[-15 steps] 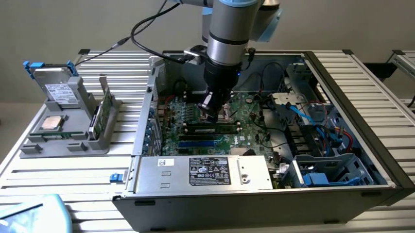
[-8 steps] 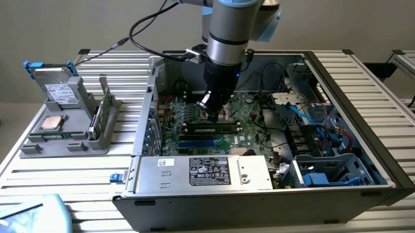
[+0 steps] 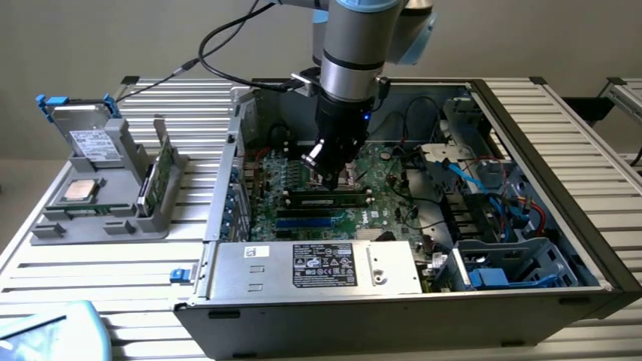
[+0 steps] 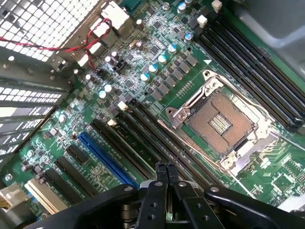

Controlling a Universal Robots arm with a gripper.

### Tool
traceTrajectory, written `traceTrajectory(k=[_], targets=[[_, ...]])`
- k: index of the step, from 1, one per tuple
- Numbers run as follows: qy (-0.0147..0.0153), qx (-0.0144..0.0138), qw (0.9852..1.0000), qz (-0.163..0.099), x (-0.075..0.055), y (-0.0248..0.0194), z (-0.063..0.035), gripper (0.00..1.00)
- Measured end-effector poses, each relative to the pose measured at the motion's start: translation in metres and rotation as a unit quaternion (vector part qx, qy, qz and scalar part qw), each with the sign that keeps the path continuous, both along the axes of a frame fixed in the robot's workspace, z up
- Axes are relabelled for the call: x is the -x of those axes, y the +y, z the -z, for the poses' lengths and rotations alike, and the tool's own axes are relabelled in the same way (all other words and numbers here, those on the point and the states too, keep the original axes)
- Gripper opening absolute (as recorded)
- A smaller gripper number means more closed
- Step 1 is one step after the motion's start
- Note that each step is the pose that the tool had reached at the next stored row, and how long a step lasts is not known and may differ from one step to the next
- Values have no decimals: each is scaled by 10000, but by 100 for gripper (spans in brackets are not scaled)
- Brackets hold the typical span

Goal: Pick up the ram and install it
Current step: 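Press down the ram until it locks into place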

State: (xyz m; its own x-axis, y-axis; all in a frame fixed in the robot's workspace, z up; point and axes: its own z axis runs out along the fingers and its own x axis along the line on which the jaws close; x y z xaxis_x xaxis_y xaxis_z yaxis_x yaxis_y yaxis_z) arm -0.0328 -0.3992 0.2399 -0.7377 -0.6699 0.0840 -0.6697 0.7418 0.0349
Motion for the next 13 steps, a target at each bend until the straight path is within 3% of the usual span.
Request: traceTrajectory(k=[8, 13], targets=[[-10, 0, 9982, 595, 0, 0, -1, 10], [-11, 0, 9968, 803, 0, -4, -27, 10]])
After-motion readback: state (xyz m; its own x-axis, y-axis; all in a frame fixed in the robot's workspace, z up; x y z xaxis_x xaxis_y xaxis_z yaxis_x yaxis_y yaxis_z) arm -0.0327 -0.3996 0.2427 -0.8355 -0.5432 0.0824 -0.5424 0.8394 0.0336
